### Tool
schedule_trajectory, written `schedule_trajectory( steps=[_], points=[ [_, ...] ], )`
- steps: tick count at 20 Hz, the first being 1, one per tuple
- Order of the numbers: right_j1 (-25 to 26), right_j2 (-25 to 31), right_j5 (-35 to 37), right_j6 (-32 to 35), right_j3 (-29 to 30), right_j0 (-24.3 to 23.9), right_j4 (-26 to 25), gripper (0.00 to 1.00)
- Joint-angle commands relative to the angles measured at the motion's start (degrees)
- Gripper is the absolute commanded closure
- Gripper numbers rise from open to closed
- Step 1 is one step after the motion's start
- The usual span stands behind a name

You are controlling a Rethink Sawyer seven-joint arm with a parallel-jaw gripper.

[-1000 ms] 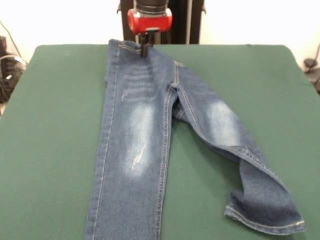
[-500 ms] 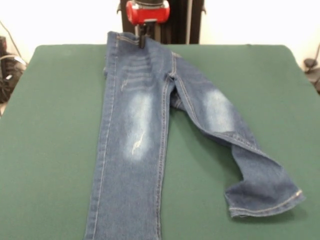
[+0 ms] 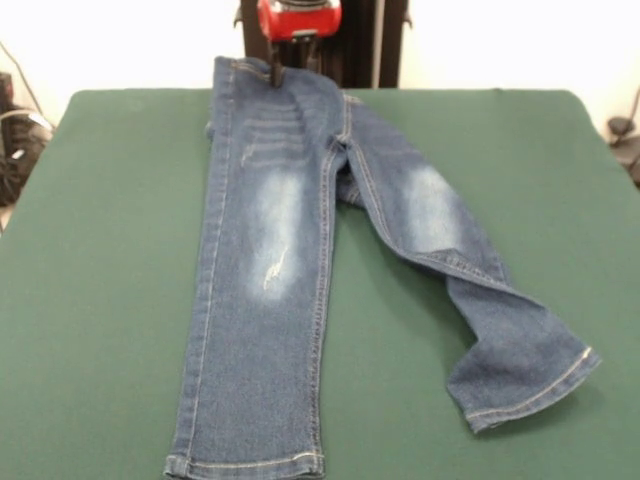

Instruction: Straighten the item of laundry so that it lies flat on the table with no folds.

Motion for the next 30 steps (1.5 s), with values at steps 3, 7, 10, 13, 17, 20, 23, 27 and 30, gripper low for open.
schedule_trajectory(
  steps=[3, 7, 10, 13, 17, 20, 23, 27, 30],
  points=[
    [4.22, 1.31, -0.66, 11.27, 2.08, 0.38, 1.42, 0.0],
    [1.87, 4.1, 1.32, 10.87, 2.12, -1.27, 1.8, 0.0],
    [-4.89, 8.56, 8.63, 9.64, 2.15, -1.96, 4.48, 0.0],
    [-11.87, 12.72, 18.1, 7.39, 1.76, -2.52, 8.3, 0.0],
    [-15.47, 14.72, 23.32, 5.3, 0.9, -3.06, 9.68, 0.0],
    [-17.61, 17.14, 26.65, 5.17, 1.08, -4.2, 11.42, 0.0],
    [-18.7, 18.46, 29.17, 5.39, 0.97, -4.21, 12.95, 0.0],
    [-19.86, 19.94, 31.48, 5.49, 0.05, -4.26, 15.0, 0.0],
    [-20.41, 20.76, 33.05, 5.74, -2.11, -3.71, 16.85, 0.0]
  ],
)
